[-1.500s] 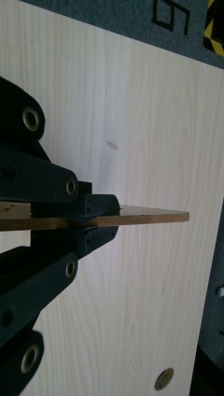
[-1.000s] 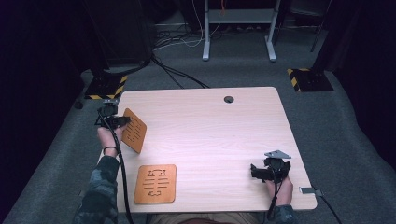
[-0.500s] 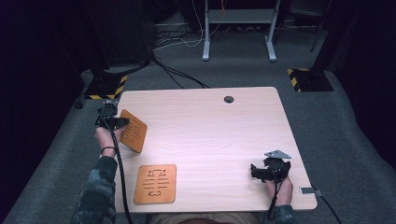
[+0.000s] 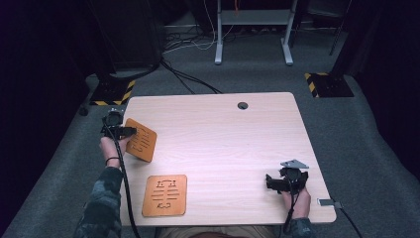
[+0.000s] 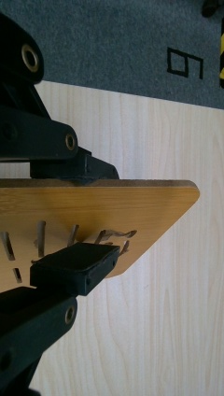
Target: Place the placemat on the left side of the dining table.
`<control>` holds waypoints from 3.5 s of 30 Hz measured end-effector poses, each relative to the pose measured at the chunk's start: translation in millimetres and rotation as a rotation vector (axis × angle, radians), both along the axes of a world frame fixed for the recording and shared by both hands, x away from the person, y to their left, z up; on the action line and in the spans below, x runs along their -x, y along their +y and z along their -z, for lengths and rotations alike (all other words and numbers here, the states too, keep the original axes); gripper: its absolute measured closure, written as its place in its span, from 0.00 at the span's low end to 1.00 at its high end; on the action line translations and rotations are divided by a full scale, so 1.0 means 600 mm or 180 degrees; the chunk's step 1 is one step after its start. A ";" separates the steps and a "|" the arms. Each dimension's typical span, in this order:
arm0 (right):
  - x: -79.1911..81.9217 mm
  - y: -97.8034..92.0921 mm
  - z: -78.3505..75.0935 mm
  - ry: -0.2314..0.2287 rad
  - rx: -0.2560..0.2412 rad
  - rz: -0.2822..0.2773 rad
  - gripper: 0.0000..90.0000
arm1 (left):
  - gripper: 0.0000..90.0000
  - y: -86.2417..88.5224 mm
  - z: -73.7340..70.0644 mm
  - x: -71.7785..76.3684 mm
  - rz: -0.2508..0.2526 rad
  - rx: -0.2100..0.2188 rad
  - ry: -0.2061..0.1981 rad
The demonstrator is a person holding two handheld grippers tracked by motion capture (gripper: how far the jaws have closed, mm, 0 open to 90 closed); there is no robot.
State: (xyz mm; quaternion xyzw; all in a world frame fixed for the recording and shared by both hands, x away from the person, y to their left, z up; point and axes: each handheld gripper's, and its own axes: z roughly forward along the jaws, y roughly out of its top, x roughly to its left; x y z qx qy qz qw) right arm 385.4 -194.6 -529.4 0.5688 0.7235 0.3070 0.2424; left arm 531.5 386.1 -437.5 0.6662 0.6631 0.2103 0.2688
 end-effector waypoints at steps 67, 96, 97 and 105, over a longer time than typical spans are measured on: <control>0.000 0.000 0.000 -0.0002 -0.0012 0.0006 0.02 | 0.42 0.020 0.058 -0.006 0.0098 0.0170 0.0098; 0.000 0.000 0.000 -0.0002 -0.0012 0.0006 0.02 | 0.37 0.035 0.087 -0.006 0.0049 0.0296 0.0089; 0.000 0.000 0.000 -0.0001 -0.0013 0.0007 0.02 | 0.36 0.034 0.088 -0.006 0.0023 0.0331 0.0085; 0.000 0.000 0.000 -0.0001 -0.0011 0.0003 0.02 | 0.36 0.036 0.092 -0.007 0.0004 0.0344 0.0114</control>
